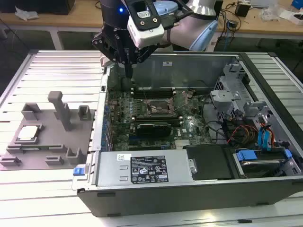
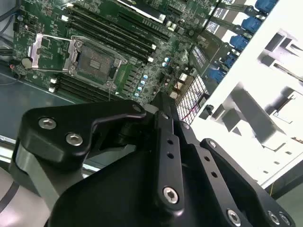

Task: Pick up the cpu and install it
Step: 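Reach for the cpu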

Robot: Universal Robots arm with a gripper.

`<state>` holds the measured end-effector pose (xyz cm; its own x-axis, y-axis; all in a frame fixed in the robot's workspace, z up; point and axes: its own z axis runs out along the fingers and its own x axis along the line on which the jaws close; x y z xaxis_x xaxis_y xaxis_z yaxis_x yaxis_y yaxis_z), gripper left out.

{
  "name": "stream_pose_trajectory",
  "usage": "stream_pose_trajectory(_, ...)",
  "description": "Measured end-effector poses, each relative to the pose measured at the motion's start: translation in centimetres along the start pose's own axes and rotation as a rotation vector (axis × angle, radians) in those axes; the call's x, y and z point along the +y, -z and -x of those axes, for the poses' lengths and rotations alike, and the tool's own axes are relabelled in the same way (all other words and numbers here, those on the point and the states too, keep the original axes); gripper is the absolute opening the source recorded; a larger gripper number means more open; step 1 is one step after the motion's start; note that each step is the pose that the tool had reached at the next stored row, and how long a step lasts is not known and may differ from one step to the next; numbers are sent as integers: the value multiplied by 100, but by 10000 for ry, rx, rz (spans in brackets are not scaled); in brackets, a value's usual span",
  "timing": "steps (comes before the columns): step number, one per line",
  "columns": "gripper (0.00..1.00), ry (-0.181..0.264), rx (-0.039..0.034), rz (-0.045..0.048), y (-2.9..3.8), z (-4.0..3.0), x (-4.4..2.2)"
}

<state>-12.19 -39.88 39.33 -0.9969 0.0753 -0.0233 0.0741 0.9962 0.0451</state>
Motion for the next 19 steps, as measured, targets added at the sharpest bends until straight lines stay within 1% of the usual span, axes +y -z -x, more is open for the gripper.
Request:
stream_pose_trajectory(10,11,-2,-1,0,0,-10,0)
stream_pose_trajectory(14,11,-1,0,0,1,-39,-3)
stream_pose_trajectory(17,11,0,-1,0,2,-93,-3)
stream_pose_trajectory(19,11,0,0,0,3,-110,-3)
